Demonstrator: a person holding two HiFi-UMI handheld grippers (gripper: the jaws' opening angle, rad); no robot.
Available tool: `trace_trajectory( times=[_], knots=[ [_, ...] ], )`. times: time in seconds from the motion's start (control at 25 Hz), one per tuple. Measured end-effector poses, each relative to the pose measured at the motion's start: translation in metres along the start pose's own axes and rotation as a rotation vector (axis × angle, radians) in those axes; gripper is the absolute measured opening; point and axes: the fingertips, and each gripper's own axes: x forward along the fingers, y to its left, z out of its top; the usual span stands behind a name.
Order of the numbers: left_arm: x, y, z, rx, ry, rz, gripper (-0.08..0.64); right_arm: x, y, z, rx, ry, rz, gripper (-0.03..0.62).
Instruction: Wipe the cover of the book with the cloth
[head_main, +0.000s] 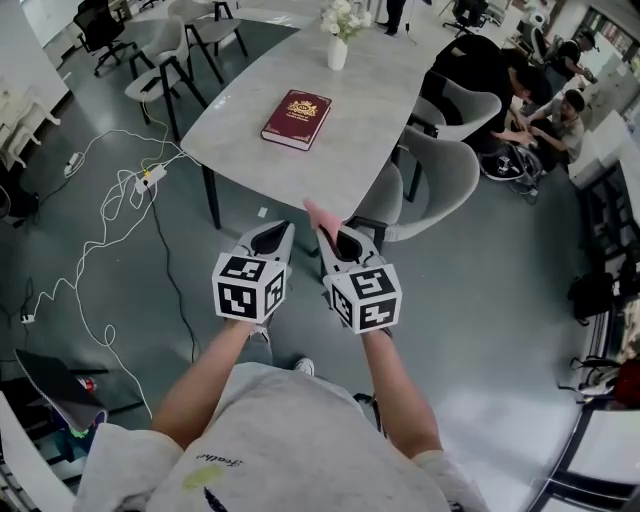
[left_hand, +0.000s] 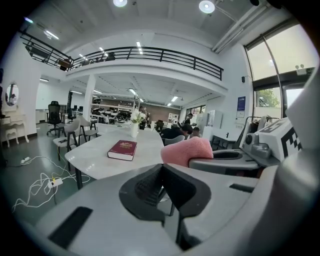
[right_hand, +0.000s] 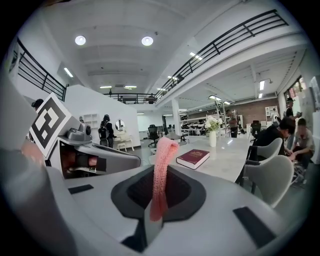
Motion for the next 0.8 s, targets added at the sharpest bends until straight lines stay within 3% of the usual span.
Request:
trace_trajectory(
  times=[0.24, 0.8],
  knots=[
    [0.014, 0.026, 0.010, 0.000, -0.009, -0.010, 0.006, 0.036, 0.001, 0.006, -0.011, 0.014, 0.007, 0.017],
    [0.055, 0.150, 0.058, 0.002, -0.007, -0.018, 0.006, 0.173, 0.008, 0.052, -0.054, 0.031, 0.023, 0.017]
  ],
)
